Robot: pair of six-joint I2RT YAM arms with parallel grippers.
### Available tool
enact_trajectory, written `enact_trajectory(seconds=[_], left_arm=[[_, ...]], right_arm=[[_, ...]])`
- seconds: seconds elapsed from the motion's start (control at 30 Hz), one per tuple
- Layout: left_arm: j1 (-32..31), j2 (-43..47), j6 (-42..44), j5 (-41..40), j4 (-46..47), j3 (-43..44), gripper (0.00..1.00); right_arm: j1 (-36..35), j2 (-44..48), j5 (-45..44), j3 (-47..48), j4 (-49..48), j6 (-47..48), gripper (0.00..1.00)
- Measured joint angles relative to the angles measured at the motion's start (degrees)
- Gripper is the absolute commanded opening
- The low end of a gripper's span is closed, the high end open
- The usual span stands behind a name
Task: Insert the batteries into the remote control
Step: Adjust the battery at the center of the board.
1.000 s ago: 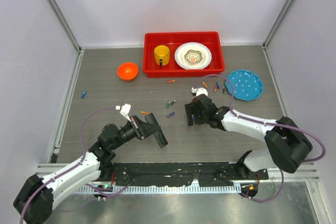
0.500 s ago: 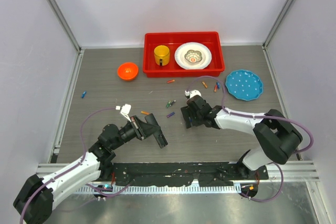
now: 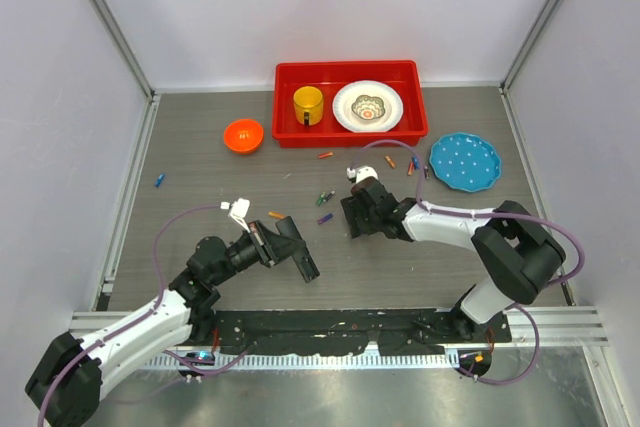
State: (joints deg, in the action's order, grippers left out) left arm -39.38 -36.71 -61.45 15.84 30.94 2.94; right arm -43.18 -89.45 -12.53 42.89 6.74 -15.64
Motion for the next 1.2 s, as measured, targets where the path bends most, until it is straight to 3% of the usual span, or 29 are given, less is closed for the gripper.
enact_trajectory(seconds=[0.23, 0.57, 0.97, 1.2], left_arm=[[0.0, 0.02, 0.0, 0.0, 0.0, 0.0, 0.0], [0.0, 0.0, 0.0, 0.02, 0.0, 0.0, 0.0], [0.0, -0.92, -0.02, 0.04, 0.28, 0.0, 0.0], [0.0, -2.29, -0.04, 0.44, 1.2, 0.0, 0.0]], right_arm=[[0.0, -0.57, 0.04, 0.28, -0.92, 0.11, 0.73], [0.0, -0.55, 0.26, 0.35, -0.72, -0.5, 0.7], [-0.74, -0.15, 0.28, 1.99, 5.62, -2.14, 0.71], [-0.74, -0.55, 0.5, 2.95, 7.63, -2.78, 0.59]])
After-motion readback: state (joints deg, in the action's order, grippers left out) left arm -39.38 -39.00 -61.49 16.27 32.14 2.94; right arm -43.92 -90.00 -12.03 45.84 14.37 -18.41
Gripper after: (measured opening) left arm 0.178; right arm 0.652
